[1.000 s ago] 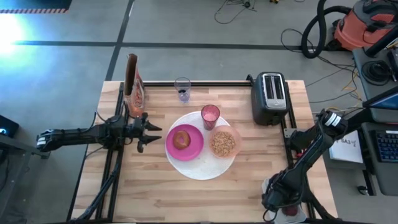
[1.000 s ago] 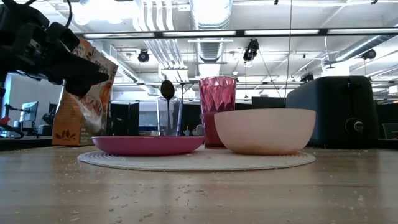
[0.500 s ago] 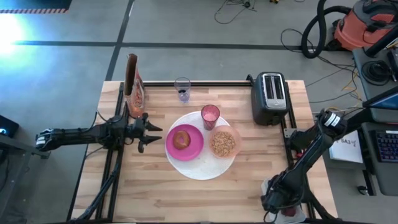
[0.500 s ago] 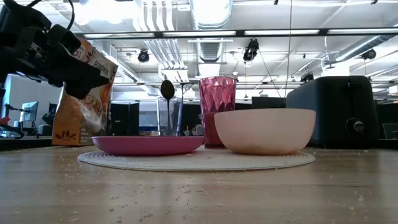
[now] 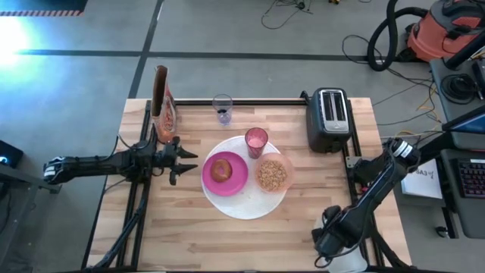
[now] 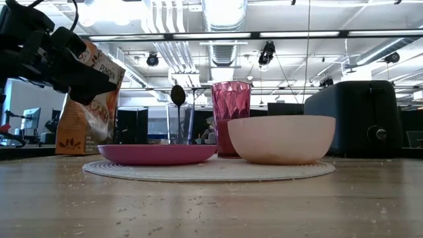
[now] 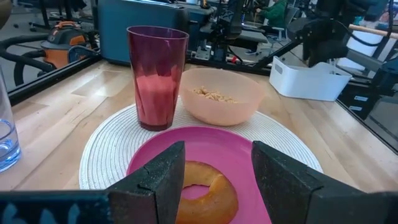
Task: Arrange a breakfast setting
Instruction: Put the apple to the top of the pink plate
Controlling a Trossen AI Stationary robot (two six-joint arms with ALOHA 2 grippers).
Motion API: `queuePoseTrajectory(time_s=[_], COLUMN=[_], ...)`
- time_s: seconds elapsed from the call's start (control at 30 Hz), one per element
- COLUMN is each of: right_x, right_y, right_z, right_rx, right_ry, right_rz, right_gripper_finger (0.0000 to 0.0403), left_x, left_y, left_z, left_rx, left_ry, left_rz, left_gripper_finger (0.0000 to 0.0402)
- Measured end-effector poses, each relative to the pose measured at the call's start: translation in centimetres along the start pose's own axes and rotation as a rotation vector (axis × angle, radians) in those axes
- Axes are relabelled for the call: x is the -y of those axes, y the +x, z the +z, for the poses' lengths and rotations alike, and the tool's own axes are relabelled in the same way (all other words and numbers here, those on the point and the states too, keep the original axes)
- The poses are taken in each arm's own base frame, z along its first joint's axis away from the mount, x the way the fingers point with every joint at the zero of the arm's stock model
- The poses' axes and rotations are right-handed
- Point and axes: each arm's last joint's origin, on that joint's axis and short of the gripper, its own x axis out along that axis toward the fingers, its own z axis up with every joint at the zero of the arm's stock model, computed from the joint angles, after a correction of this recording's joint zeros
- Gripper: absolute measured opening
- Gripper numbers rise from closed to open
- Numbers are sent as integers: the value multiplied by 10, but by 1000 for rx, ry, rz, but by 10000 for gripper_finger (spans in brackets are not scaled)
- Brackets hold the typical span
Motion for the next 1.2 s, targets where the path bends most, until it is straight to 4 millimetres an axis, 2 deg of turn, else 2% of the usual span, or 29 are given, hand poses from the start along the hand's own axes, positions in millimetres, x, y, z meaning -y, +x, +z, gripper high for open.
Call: queuePoseTrajectory(time_s=[0.23, 0.5, 0.83, 1.2], right_x=[0, -5, -12, -8], right_y=[0, 0, 17, 18], right_z=[-2, -6, -2, -6], right_rx=[-8, -50, -16, 11], right_ry=[26, -25, -258, -607], right_rz=[11, 59, 19, 39], right_gripper_finger=[162, 211, 226, 226], left_x=[0, 0, 0, 0], left_y=[0, 0, 0, 0], left_z=[0, 0, 0, 1], left_rx=[-1, -1, -2, 10], left_ry=[0, 0, -8, -80], left_rz=[0, 0, 0, 4], left_gripper_finger=[169, 169, 169, 169])
